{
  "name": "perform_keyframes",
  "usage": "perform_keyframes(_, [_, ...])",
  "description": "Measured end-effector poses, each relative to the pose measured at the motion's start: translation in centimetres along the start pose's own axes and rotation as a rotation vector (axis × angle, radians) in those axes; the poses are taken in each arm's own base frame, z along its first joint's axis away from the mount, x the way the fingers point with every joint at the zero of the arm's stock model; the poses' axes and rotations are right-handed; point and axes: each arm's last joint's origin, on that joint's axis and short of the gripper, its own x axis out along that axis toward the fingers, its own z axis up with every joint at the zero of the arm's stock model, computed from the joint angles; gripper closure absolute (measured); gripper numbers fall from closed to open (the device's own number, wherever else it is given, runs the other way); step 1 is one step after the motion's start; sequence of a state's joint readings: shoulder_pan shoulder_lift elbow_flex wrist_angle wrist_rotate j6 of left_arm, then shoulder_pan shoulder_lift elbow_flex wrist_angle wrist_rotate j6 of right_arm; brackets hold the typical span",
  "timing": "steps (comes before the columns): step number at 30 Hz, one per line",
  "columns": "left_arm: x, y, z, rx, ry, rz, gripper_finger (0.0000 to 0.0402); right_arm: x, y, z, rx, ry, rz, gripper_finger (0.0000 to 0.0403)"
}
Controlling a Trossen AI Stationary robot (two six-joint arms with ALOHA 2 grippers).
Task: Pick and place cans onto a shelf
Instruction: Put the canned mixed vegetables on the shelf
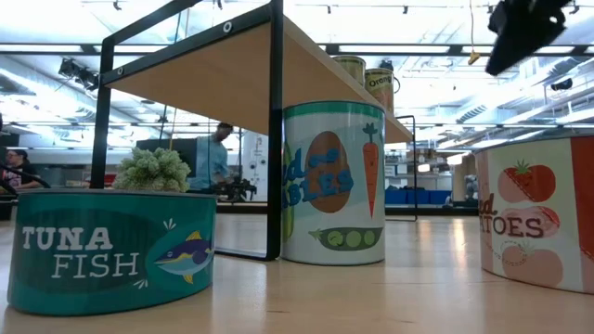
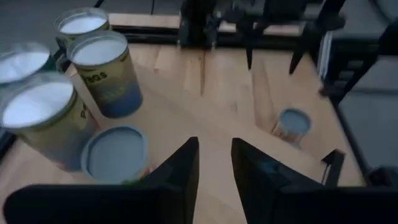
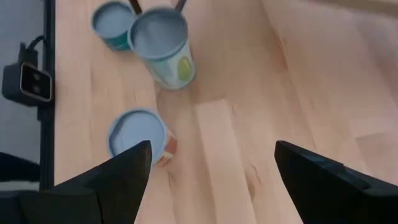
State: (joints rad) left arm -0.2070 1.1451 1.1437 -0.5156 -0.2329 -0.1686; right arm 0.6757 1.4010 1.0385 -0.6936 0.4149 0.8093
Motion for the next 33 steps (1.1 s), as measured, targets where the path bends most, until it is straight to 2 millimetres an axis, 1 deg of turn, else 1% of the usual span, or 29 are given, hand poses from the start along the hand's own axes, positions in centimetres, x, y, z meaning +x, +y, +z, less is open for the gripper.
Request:
perform_keyframes(7, [-1.6, 0.9, -2.8, -0.172, -0.194, -0.040, 0.0311, 1.1, -0.3, -1.4, -0.026, 0.113, 0.077, 0.0055])
perform_keyframes(11, [-2.6, 1.4, -4.0, -0.237, -0.250, -0.024, 0.0312, 1.1, 0.0, -1.2, -0.019, 0.091, 0.106, 0.0055])
perform_keyframes(15, [-3.7, 1.9, -4.9, -0.284, -0.295, -0.022, 0.0313, 1.2, 0.0, -1.0, -0.023, 0.049, 0.080, 0.0055])
perform_keyframes(17, [-4.3, 2.1, -5.0, -0.296, -0.319, -0.025, 0.0313, 1.2, 0.1, -0.8, -0.039, 0.048, 0.076, 0.0055])
perform_keyframes(21, [-5.3, 2.5, -5.8, -0.311, -0.356, -0.017, 0.0313, 1.4, 1.5, 0.7, -0.073, 0.039, 0.061, 0.0055])
perform_keyframes(24, [-5.8, 2.8, -6.7, -0.330, -0.380, -0.005, 0.0313, 2.1, 2.8, 1.6, -0.112, 0.044, 0.034, 0.0055])
perform_keyframes(27, [-5.9, 3.1, -7.8, -0.357, -0.403, -0.002, 0.0313, 2.8, 3.6, 2.3, -0.101, -0.003, 0.004, 0.0055])
perform_keyframes(30, [-6.0, 3.3, -8.9, -0.400, -0.448, -0.023, 0.0313, 2.9, 4.0, 2.4, -0.084, -0.028, 0.006, 0.0055])
perform_keyframes(33, [-5.9, 3.5, -10.2, -0.447, -0.475, -0.040, 0.0313, 2.6, 4.0, 2.2, -0.064, -0.023, -0.002, 0.0055])
